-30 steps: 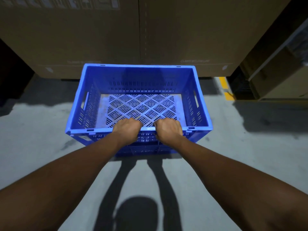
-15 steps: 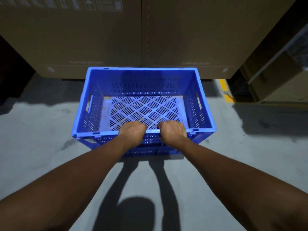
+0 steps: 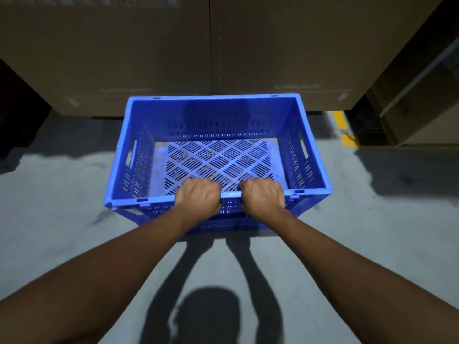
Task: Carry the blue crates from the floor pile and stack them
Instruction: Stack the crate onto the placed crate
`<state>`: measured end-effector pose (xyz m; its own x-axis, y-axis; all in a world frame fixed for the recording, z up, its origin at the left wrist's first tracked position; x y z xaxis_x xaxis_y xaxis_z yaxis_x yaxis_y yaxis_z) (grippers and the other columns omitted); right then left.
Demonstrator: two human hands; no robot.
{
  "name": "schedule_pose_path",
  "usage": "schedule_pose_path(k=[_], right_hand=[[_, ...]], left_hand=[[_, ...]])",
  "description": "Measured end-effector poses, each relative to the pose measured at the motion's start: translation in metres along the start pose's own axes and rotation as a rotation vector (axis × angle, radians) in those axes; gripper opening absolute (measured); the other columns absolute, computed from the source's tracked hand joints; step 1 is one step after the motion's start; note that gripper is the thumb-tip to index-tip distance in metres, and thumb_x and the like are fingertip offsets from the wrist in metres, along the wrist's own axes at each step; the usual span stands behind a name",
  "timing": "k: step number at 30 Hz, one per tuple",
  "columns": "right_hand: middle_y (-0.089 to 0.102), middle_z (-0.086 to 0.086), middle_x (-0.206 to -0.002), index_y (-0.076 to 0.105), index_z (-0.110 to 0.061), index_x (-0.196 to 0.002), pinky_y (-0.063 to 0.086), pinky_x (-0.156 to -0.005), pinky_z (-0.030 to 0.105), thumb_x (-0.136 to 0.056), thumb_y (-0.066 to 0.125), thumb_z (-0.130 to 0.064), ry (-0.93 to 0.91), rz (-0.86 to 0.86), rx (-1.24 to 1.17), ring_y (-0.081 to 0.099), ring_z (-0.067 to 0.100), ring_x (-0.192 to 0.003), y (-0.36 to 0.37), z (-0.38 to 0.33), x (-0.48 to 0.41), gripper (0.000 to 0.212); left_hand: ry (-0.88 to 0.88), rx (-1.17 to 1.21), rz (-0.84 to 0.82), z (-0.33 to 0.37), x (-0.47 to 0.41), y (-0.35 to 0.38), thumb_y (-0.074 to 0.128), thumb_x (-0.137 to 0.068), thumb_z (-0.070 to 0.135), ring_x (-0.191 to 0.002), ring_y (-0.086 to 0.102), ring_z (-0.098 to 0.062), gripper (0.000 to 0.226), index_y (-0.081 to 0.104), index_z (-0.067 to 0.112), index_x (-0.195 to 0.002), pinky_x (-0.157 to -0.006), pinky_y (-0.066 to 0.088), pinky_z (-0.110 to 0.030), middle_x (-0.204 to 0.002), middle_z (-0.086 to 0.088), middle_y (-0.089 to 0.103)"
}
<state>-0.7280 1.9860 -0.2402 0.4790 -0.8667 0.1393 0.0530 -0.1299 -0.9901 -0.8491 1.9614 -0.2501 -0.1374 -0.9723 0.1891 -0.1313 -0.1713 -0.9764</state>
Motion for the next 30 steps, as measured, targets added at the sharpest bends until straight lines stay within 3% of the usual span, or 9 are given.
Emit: schedule_pose_path(k=[7,10,12,14,16,18,24,30], right_hand=[[0.056,-0.001,-0.067,0.064,-0.023,-0.088,0.041,-0.058,0.030,-0.081,0.064,-0.021,0.025,0.066,0.019,0.060,0.025,-0.068,-0.004,0.000,0.005,0.007],[0.065,-0.001,-0.079,0.064,-0.024,-0.097,0.044,-0.061,0.030,-0.082,0.064,-0.024,0.037,0.038,0.013,0.064,0.025,-0.076,-0.005,0.000,0.003,0.015],[0.066,0.003,-0.104,0.059,-0.027,-0.115,0.050,-0.076,0.037,-0.080,0.068,-0.032,0.025,-0.044,-0.023,0.062,0.027,-0.096,-0.004,0.000,0.005,0.037],[0.051,0.008,-0.130,0.043,-0.027,-0.136,0.044,-0.092,0.046,-0.075,0.075,-0.040,0.030,-0.130,-0.081,0.049,0.031,-0.117,-0.009,0.001,0.014,0.071],[0.037,0.009,-0.142,0.029,-0.027,-0.144,0.040,-0.097,0.051,-0.072,0.079,-0.042,0.045,-0.119,-0.138,0.039,0.033,-0.127,-0.032,0.001,0.029,0.089],[0.034,0.009,-0.145,0.026,-0.027,-0.146,0.040,-0.097,0.051,-0.071,0.079,-0.042,0.049,-0.061,-0.157,0.036,0.032,-0.130,-0.067,0.002,0.045,0.093],[0.035,0.011,-0.145,0.024,-0.022,-0.149,0.045,-0.095,0.049,-0.075,0.076,-0.042,0.098,0.044,-0.297,0.039,0.035,-0.127,-0.200,0.020,0.109,0.092],[0.038,0.008,-0.143,0.030,-0.019,-0.147,0.045,-0.096,0.044,-0.077,0.076,-0.041,0.098,0.235,-0.498,0.039,0.029,-0.128,-0.377,0.025,0.208,0.086]], left_hand=[[-0.048,-0.023,0.015,0.000,0.001,-0.004,0.063,-0.082,0.041,-0.082,0.066,-0.027,0.023,0.065,0.021,-0.093,-0.065,0.041,-0.033,-0.087,-0.003,0.069],[-0.110,0.031,-0.096,0.000,0.002,-0.008,0.066,-0.083,0.046,-0.091,0.065,-0.027,0.032,0.063,0.018,-0.099,-0.072,0.047,-0.035,-0.097,-0.005,0.069],[-0.167,0.064,-0.229,0.000,0.008,-0.009,0.070,-0.078,0.053,-0.113,0.057,-0.032,0.059,0.055,0.016,-0.121,-0.090,0.049,-0.044,-0.122,-0.012,0.061],[-0.194,0.072,-0.362,0.001,0.016,-0.014,0.076,-0.067,0.063,-0.139,0.029,-0.043,0.112,0.019,0.016,-0.151,-0.106,0.032,-0.061,-0.153,-0.021,0.027],[-0.157,0.099,-0.358,0.004,0.028,-0.034,0.077,-0.063,0.066,-0.146,0.003,-0.044,0.135,-0.013,0.020,-0.153,-0.111,0.017,-0.065,-0.160,-0.020,-0.004],[-0.104,0.168,-0.267,0.005,0.042,-0.070,0.075,-0.067,0.065,-0.148,-0.002,-0.039,0.133,-0.016,0.021,-0.152,-0.115,0.016,-0.062,-0.161,-0.017,-0.009],[0.006,0.280,-0.040,0.004,0.100,-0.216,0.068,-0.081,0.054,-0.148,0.007,-0.035,0.109,-0.003,0.016,-0.155,-0.118,0.021,-0.050,-0.161,-0.018,0.005],[-0.015,0.525,0.179,0.028,0.185,-0.403,0.053,-0.091,0.055,-0.149,0.010,-0.028,0.082,0.018,0.016,-0.154,-0.117,0.023,-0.045,-0.161,-0.011,0.013]])
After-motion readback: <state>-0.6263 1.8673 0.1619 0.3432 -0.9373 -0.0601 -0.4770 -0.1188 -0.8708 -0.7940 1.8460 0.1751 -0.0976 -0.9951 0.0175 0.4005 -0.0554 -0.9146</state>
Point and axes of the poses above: each hand's wrist, its own x-axis away from the middle knuckle, its own y-axis out of the palm, z = x × y, the point moved 7 cm from there along -x, towards the middle knuckle
